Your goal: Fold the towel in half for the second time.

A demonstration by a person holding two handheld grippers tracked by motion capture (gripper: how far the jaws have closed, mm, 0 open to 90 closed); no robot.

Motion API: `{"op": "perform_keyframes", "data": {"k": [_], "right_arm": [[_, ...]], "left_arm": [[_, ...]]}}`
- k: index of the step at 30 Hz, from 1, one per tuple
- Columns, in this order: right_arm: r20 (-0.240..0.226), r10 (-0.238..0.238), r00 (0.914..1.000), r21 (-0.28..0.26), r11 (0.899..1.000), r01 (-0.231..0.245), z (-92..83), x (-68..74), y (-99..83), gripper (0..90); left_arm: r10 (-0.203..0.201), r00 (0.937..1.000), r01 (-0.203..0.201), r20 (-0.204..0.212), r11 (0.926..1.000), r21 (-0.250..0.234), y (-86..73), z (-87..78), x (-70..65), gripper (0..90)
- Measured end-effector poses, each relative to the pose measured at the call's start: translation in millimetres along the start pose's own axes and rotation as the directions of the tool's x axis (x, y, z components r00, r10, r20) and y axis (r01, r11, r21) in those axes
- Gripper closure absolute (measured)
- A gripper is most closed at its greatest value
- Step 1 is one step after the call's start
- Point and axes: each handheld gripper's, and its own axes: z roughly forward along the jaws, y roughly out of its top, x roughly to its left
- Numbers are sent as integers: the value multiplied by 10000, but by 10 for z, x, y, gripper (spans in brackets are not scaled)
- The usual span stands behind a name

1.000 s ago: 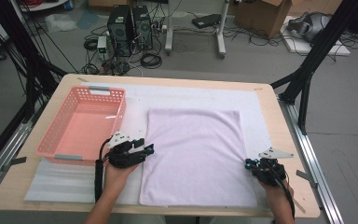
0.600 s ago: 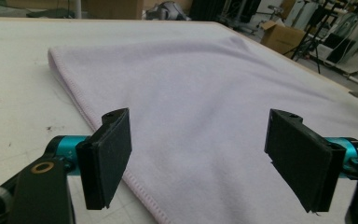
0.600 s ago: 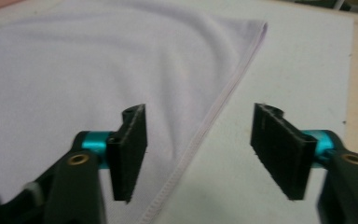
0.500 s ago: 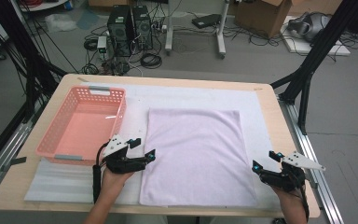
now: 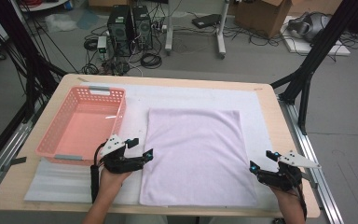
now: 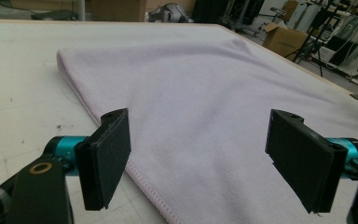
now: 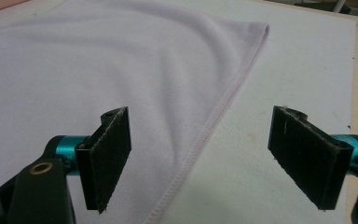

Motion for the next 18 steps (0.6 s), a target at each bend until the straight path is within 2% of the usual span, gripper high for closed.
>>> {"op": "perform_keyframes", "data": {"k": [8,12,18], "right_arm": [[-21,84,10000,32,10000,-84,13,-17,-2,201],[-68,155,9999,111,9998,-154,30,-29,-14,201],[-287,65,9996,417,9991,-53,72,-45,-26,201]], "left_arm": [[-116,9999,116,49,9999,-37,5,11,26,228],[-144,9998,142,129,9998,120,0,41,31,232],[-36,10000,40,-87,9987,514,-11,100,60,252]]}}
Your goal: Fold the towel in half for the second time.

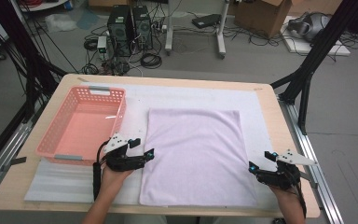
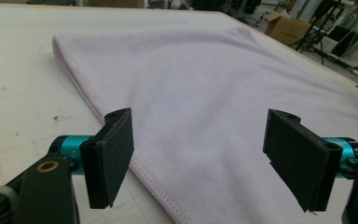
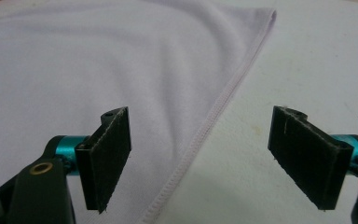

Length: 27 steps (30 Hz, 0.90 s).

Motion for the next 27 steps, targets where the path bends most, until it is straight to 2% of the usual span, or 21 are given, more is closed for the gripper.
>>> {"op": "perform_keyframes", "data": {"k": [4,6,8,11,12,14,16,19,22,24,27], "right_arm": [[-40,58,10000,126,9999,-57,27,-29,-8,201],[-65,191,9998,163,9997,-190,53,-50,11,198],[-29,162,9999,269,9995,-161,93,-53,53,191],[-280,3,9996,409,9992,9,174,-40,125,191],[-380,26,9993,417,9991,-10,205,-41,147,191],[-439,114,9990,508,9987,-92,280,-69,187,192],[-435,368,9984,687,9971,-338,369,-120,222,195],[-282,727,9970,947,9931,-698,514,-213,284,204],[-82,614,9981,1002,9931,-602,627,-280,367,269],[-28,709,9975,1031,9922,-702,698,-323,426,281],[72,778,9969,1248,9891,-781,824,-380,508,307]], "left_arm": [[-3,9999,2,122,10000,79,41,58,6,314],[61,10000,-61,-9,10000,76,66,95,15,335],[51,9999,-48,-110,9996,270,108,152,38,337],[-58,9996,69,-294,9993,360,183,264,95,336],[-42,9994,61,-349,9984,553,210,311,124,336],[-186,9981,227,-588,9973,701,255,407,165,336],[-272,9975,329,-646,9956,880,295,487,210,335],[-346,9945,461,-993,9921,1166,355,606,286,341],[-371,9902,562,-1345,9884,1412,408,706,377,368],[-526,9880,714,-1454,9893,1275,398,755,442,394],[-490,9816,832,-1848,9798,1820,330,848,526,399]]}}
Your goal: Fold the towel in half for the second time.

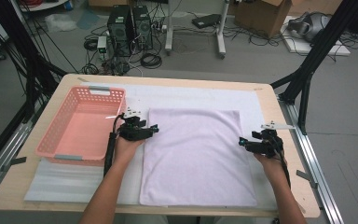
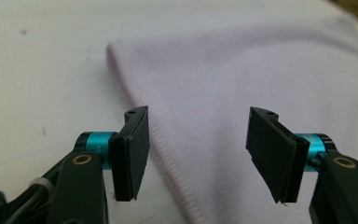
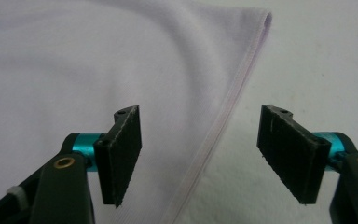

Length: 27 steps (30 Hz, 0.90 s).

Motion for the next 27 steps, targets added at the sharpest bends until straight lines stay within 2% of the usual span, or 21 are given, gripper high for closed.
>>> {"op": "perform_keyframes", "data": {"k": [2,4,6,8,9,11,13,15,17,19,20,21,22,23,25,27], "right_arm": [[71,36,10000,192,9998,-37,81,-22,61,328],[168,35,9999,359,9993,-41,163,-47,121,335],[303,96,9995,548,9984,-112,239,-68,181,354],[404,178,9990,685,9974,-205,316,-94,224,374],[451,225,9987,738,9969,-258,354,-108,238,379],[490,388,9980,934,9947,-433,425,-118,259,403],[594,271,9979,1014,9943,-330,486,-121,262,430],[665,300,9973,1156,9926,-376,539,-122,253,446],[820,167,9965,1075,9939,-255,552,-113,255,495],[900,131,9959,1096,9937,-230,552,-108,256,550],[891,104,9960,1099,9937,-202,550,-110,258,595],[846,117,9963,1088,9938,-209,548,-109,260,660],[755,138,9970,1088,9938,-220,551,-104,260,686],[752,130,9971,1103,9937,-213,554,-100,262,715],[471,243,9986,1131,9931,-295,554,-99,264,790],[418,352,9985,1144,9926,-398,552,-94,263,825]], "left_arm": [[-325,9994,327,-88,9990,300,14,46,30,415],[-370,9990,373,-250,9992,123,47,69,42,410],[-469,9984,481,-306,9981,374,74,117,55,410],[-692,9971,702,-311,9971,305,85,142,77,426],[-673,9972,682,-317,9973,283,95,150,82,433],[-524,9978,538,-410,9980,335,107,175,72,441],[-155,9978,184,-650,9989,435,114,192,37,459],[245,9938,-189,-1081,9985,519,114,198,3,525],[410,9909,-342,-1281,9979,550,114,203,-14,588],[511,9902,-444,-1299,9976,537,113,206,-26,622],[627,9917,-568,-1124,9969,548,112,205,-27,657],[828,9933,-782,-805,9952,581,110,207,-40,747],[1036,9906,-986,-888,9934,593,110,214,-67,822],[1120,9891,-1065,-960,9925,606,108,220,-88,828],[679,9950,-639,-730,9964,565,109,214,-43,833],[351,9980,-321,-534,9980,550,111,211,-13,842]]}}
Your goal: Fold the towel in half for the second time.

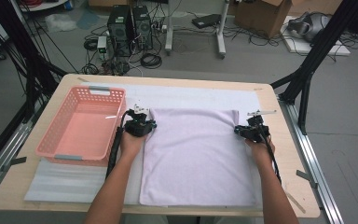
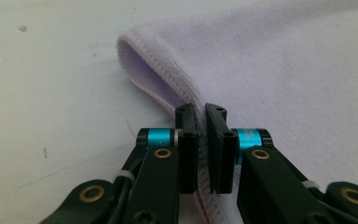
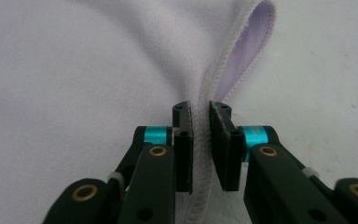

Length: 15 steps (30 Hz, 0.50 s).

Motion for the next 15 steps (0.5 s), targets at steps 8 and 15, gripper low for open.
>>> {"op": "perform_keyframes", "data": {"k": [8,15], "right_arm": [[-394,309,9987,-390,9987,-324,-55,-75,1,853],[-685,405,9968,-1034,9935,-475,-186,-101,21,853]], "left_arm": [[-1170,9905,1196,725,9923,-323,15,-57,108,854],[-1419,9809,1532,1333,9851,-785,67,-186,112,854]]}}
